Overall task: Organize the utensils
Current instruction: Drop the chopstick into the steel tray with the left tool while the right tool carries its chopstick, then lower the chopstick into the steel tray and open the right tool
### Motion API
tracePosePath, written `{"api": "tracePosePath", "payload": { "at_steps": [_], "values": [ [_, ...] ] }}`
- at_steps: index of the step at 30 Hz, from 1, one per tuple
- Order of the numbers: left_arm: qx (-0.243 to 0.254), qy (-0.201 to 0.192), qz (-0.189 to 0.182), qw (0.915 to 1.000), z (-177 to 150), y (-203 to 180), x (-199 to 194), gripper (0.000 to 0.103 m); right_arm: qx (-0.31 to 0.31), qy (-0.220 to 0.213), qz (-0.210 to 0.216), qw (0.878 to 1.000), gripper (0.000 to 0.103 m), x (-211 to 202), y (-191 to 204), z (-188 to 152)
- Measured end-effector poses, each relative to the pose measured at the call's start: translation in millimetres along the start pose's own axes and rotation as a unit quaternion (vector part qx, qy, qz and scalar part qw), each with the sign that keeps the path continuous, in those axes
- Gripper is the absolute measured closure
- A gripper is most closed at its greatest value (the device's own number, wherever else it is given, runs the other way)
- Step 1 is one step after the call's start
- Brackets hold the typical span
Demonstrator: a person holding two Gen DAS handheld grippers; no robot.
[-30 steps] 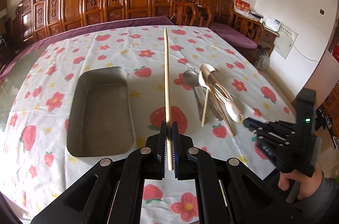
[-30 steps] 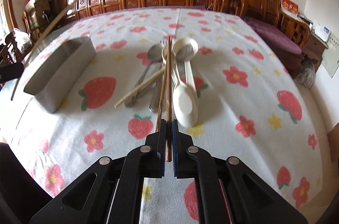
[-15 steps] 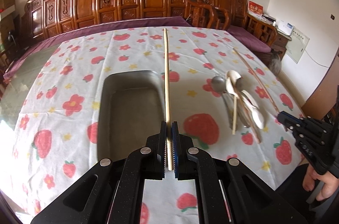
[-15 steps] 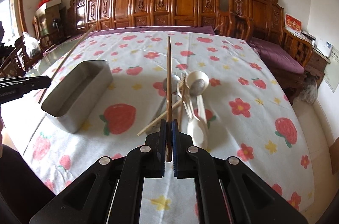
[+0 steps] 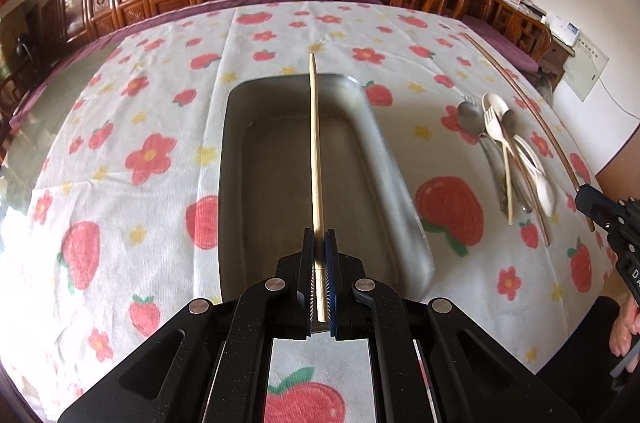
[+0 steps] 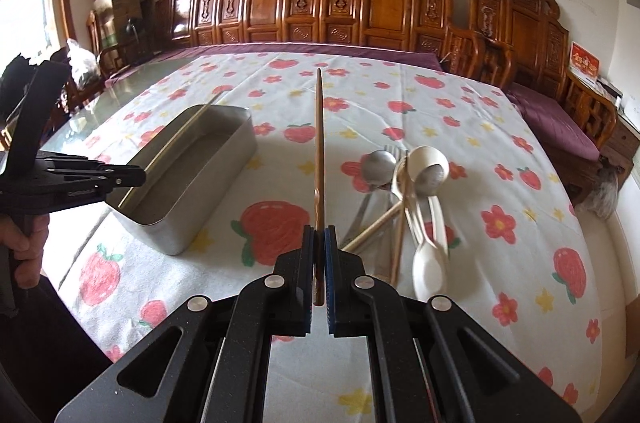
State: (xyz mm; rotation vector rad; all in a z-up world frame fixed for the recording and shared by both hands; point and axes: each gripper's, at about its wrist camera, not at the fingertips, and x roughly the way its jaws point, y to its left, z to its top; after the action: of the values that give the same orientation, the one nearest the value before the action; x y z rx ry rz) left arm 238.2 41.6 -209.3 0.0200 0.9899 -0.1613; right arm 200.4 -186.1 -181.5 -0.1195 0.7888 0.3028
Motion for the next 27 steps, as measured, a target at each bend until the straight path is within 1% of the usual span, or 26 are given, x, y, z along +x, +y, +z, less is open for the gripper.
{"api": "tracePosePath", "payload": {
  "at_steps": [5,10,13,17,21,27],
  "values": [
    [-0.008,-0.001,-0.007,0.9999,-2.2,6.6,1.6,0.099,-0.010,0.009,0.005,1.000,0.097,6.9,8.6,1.3],
    [-0.014,-0.002,-0.007,0.9999,-1.5,11.6,-0.4,0.099,-0.006,0.016,0.026,1.000,0.097,9.3,18.8,5.1],
    [-0.020,-0.005,-0.012,0.9997,-1.7,15.0,-2.2,0.099,-0.017,0.015,0.027,0.999,0.097,9.8,28.1,7.7],
    [-0.024,-0.023,-0.013,0.9993,-0.7,19.3,-12.2,0.099,-0.028,0.017,0.039,0.999,0.097,10.9,43.3,13.2],
    [-0.033,-0.043,-0.011,0.9985,-0.1,28.0,-24.6,0.099,-0.035,0.025,0.060,0.997,0.097,16.4,60.6,20.1],
    [-0.039,-0.069,0.011,0.9968,-1.2,46.3,-41.7,0.099,-0.042,0.043,0.092,0.994,0.097,31.6,89.0,31.2]
  ]
}}
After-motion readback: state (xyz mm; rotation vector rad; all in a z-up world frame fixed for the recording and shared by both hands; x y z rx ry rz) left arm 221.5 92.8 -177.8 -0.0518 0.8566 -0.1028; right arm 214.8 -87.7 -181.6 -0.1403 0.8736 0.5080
